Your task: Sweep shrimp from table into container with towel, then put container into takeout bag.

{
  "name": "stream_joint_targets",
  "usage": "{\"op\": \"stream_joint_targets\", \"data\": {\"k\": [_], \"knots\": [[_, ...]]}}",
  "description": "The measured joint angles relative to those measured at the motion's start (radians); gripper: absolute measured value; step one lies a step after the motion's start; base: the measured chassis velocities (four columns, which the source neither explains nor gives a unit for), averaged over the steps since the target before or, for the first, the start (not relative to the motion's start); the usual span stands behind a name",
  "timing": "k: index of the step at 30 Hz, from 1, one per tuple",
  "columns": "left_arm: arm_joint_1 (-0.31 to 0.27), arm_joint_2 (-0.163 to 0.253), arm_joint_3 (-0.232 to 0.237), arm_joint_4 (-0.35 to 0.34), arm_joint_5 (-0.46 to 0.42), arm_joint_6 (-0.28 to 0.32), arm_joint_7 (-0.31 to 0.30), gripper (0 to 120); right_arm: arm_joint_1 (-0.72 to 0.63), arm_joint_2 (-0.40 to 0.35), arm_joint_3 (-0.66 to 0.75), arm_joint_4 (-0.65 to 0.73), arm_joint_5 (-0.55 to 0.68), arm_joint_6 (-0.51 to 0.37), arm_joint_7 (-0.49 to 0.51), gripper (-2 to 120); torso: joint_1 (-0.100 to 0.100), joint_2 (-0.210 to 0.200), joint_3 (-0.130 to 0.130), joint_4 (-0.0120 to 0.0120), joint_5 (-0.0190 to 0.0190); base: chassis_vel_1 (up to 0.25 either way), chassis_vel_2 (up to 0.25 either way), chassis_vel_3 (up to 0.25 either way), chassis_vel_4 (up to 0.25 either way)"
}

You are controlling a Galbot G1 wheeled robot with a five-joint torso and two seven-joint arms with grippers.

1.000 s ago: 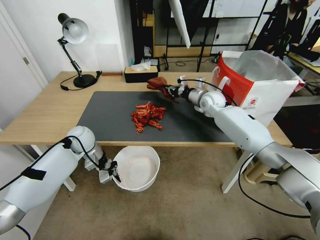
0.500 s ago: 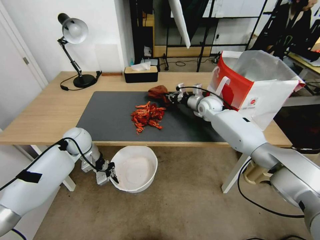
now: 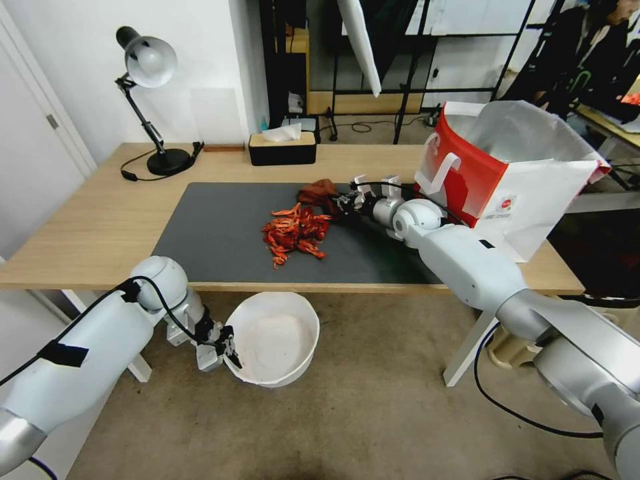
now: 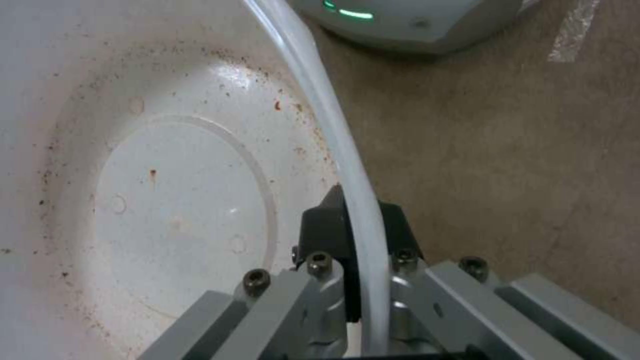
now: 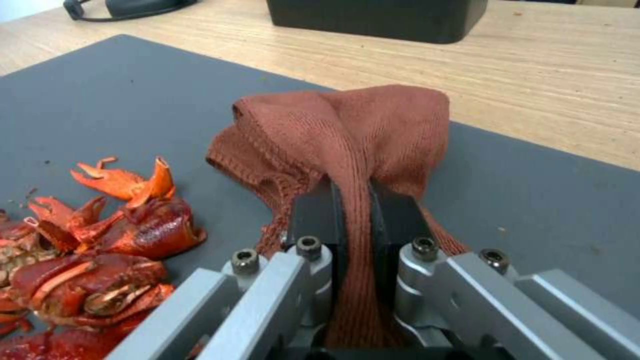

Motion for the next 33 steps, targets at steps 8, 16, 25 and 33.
{"op": "stream_joint_targets", "data": {"k": [8, 16, 25, 33], "knots": [[-0.061, -0.039, 0.061, 0.011, 0.007, 0.0, 0.0, 0, -0.004, 0.002, 0.0, 0.01, -0.001, -0.007, 0.007, 5, 0.0, 0.0, 0.0, 0.0, -0.0001, 0.0, 0.0, 0.0, 0.0], [-0.074, -0.044, 0.074, 0.013, 0.006, 0.0, 0.0, 0, -0.018, -0.011, -0.007, 0.037, -0.004, -0.026, 0.008, 5, 0.0, 0.0, 0.0, 0.0001, 0.0, 0.0, 0.0, 0.0, 0.0], [-0.075, -0.051, 0.071, 0.022, 0.003, 0.0, 0.0, 0, -0.028, -0.019, -0.024, 0.068, -0.009, -0.055, -0.004, 5, 0.0, 0.0, 0.0, 0.0001, -0.0001, 0.0, 0.0, 0.0, 0.0], [-0.079, -0.051, 0.07, 0.024, -0.001, 0.0, 0.0, 0, -0.035, -0.046, -0.049, 0.13, 0.008, -0.079, 0.006, 5, 0.0, 0.0, 0.0, 0.0001, -0.0002, 0.0, 0.0, 0.0, 0.0]]}}
